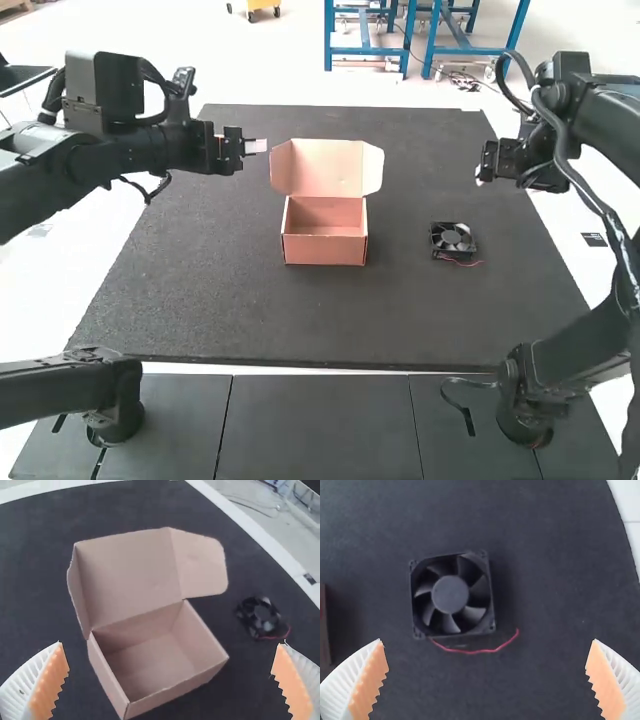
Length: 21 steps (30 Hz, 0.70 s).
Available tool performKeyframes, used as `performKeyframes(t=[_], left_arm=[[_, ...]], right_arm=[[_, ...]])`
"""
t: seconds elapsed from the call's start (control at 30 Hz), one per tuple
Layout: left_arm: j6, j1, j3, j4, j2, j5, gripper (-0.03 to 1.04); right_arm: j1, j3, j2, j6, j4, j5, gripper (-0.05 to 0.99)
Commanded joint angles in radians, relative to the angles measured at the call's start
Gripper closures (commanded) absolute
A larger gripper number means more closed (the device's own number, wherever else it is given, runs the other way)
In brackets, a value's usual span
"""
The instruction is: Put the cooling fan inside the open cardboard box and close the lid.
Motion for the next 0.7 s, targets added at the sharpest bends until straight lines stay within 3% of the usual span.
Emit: performKeyframes(t=[0.0,0.17,0.33,0.5,0.67], left_arm=[[-0.039,-0.065,0.001,-0.015,-0.018,-0.148,0.05],[-0.012,-0.116,0.003,-0.113,-0.018,-0.185,0.05],[0.060,-0.113,-0.005,-0.191,-0.016,-0.266,0.05],[0.101,-0.097,-0.031,-0.230,-0.012,-0.272,0.05],[0.129,-0.078,-0.045,-0.214,-0.007,-0.281,0.05]], right_arm=[[-0.028,0.031,0.039,-0.030,0.001,-0.038,0.03],[-0.041,0.058,0.113,-0.027,-0.025,-0.049,0.03],[-0.035,0.122,0.182,-0.032,-0.065,-0.049,0.03],[-0.042,0.143,0.227,-0.049,-0.080,-0.049,0.03],[-0.042,0.127,0.283,-0.055,-0.071,-0.049,0.03]])
